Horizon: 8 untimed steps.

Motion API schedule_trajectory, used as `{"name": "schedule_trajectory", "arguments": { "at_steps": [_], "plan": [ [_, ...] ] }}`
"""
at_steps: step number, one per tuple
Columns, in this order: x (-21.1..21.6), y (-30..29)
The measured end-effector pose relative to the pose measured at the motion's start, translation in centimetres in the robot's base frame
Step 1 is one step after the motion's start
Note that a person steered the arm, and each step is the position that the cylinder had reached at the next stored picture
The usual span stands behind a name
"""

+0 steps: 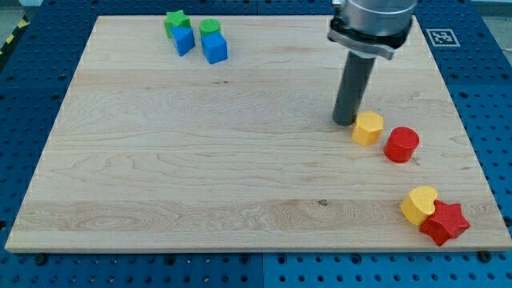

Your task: Slide the yellow hexagon along with red circle to the bottom right

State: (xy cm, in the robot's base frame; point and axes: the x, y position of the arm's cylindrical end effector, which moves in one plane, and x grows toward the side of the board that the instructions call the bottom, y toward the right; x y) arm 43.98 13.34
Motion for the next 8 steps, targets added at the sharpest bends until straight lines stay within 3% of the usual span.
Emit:
{"name": "schedule_trajectory", "arguments": {
  "at_steps": [5, 8],
  "plan": [
    [1.8, 3.3],
    [5.8, 6.7]
  ]
}}
